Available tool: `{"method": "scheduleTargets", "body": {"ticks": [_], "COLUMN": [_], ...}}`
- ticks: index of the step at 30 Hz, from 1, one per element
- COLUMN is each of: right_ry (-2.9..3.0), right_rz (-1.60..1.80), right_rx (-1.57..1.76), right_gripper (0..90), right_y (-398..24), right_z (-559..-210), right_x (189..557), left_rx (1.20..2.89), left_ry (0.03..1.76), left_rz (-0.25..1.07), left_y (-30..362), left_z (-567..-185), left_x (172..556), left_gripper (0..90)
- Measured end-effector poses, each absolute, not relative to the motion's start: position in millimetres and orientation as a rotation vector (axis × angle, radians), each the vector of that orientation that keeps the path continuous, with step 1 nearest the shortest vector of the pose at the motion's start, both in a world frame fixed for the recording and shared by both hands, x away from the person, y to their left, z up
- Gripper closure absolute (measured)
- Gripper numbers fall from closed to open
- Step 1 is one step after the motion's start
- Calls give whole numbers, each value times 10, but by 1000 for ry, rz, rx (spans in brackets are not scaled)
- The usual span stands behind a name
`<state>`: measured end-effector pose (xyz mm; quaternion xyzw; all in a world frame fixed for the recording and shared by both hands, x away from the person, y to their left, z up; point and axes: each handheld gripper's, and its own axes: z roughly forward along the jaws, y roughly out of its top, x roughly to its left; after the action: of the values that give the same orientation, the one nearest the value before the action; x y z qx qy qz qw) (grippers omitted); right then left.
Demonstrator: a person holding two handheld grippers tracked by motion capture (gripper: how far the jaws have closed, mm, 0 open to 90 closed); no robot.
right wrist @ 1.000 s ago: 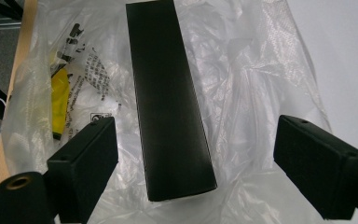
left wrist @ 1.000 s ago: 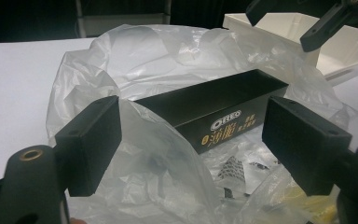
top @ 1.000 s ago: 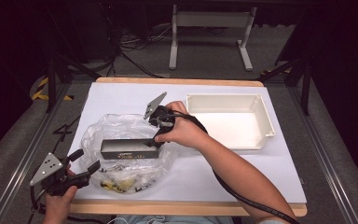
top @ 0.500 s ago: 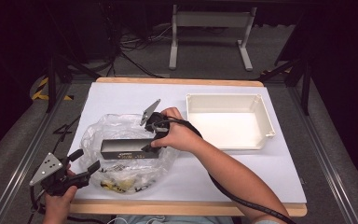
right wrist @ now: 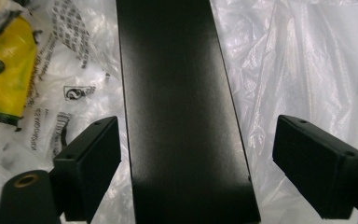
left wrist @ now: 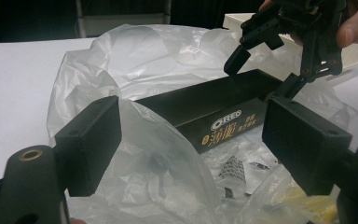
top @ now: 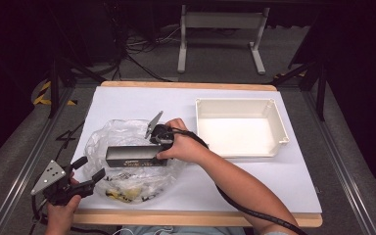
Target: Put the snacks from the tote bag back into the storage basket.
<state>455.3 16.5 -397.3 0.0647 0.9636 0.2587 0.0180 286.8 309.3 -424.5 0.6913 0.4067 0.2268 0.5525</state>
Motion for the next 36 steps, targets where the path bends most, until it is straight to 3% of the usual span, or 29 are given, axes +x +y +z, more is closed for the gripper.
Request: {"method": "scheduleTargets", "body": {"ticks": [7,13,36], "right_ry": [3013,3040,3043], "right_rz": [776,805,822], "right_rx": [191,138,70], "right_gripper": [231,389,432], "right_y": [180,173,184], "right_z": [-4006,-4027,-4010], "right_x": [4559,4578,4563], "left_rx": [1634,1634,1633], "left_ry": [961,960,957], "left_rz": [536,533,531], "left_y": [3093,3098,3094], "left_z": [-4246,-4246,-4247], "left_x": [2868,2868,2869], "left_gripper": [204,203,201]}}
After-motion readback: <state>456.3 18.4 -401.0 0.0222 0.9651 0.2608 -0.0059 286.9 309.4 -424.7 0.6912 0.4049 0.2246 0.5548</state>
